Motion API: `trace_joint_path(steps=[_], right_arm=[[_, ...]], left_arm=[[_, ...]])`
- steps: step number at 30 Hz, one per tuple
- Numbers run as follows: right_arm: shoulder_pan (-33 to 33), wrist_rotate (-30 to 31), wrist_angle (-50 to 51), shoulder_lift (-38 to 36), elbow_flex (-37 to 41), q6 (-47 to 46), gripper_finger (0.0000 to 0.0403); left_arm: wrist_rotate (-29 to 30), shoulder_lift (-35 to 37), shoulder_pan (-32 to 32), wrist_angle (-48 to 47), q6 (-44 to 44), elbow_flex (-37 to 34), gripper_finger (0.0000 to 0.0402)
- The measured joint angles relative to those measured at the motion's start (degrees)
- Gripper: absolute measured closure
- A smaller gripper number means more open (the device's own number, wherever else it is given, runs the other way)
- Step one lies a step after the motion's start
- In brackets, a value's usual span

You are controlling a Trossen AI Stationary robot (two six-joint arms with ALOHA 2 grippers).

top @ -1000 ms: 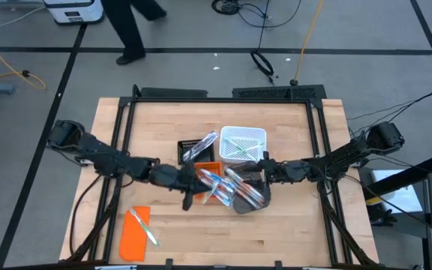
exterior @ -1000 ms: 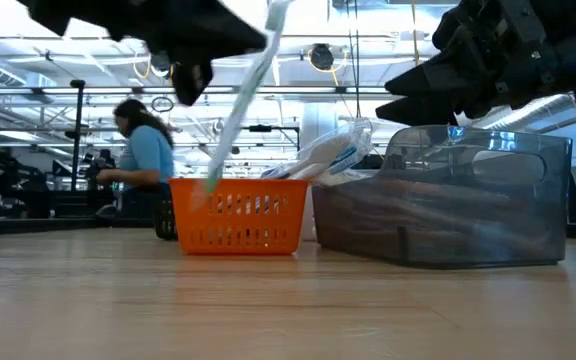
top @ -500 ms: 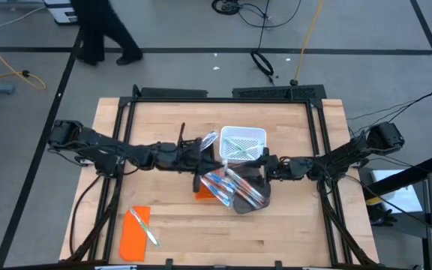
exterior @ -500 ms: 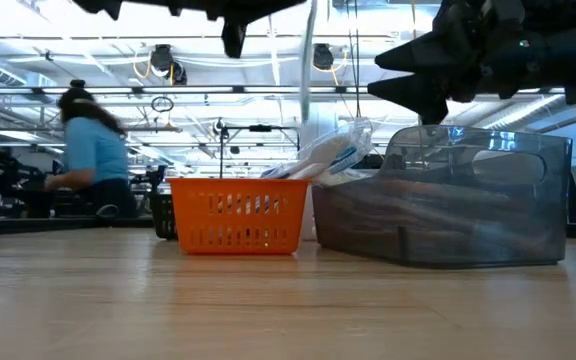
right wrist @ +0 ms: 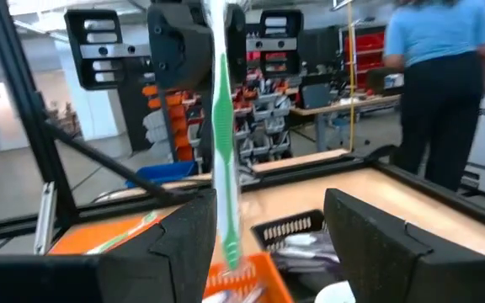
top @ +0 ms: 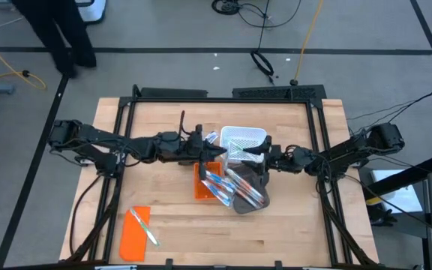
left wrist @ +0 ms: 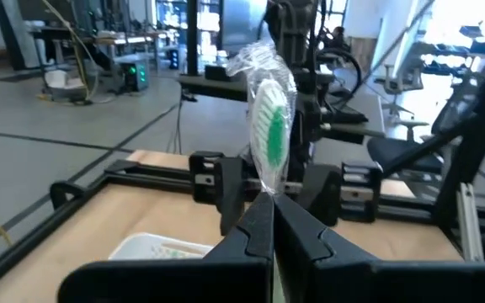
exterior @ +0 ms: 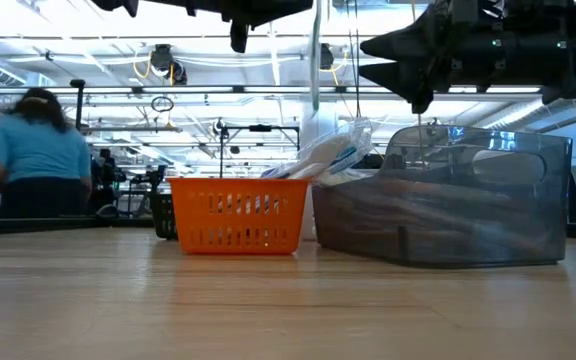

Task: Pick & Place Toothbrushes
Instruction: Put the green toothbrush into the white bin

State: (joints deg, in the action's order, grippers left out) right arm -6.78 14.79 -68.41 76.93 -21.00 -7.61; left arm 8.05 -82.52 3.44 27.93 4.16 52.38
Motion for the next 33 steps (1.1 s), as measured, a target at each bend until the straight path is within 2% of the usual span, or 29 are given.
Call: trace_joint_path(steps=[17, 21, 33], right_arm=[[3.6, -0.1, 7.4, 0.0, -6.4, 3.8, 0.019], [3.6, -3.0, 6.9, 0.0, -6.8, 3.8, 0.019], [4.6, -3.0, 8.0, 0.0, -7.5, 2.4, 0.019]], left_arm=[[0.0, -4.5, -1.9, 9.2, -2.4, 0.0, 0.0401], [0.0, -5.3, -2.8, 9.7, -2.4, 0.0, 0.0401], [0.0, -5.3, -3.3, 9.6, -2.7, 1.5, 0.0401]])
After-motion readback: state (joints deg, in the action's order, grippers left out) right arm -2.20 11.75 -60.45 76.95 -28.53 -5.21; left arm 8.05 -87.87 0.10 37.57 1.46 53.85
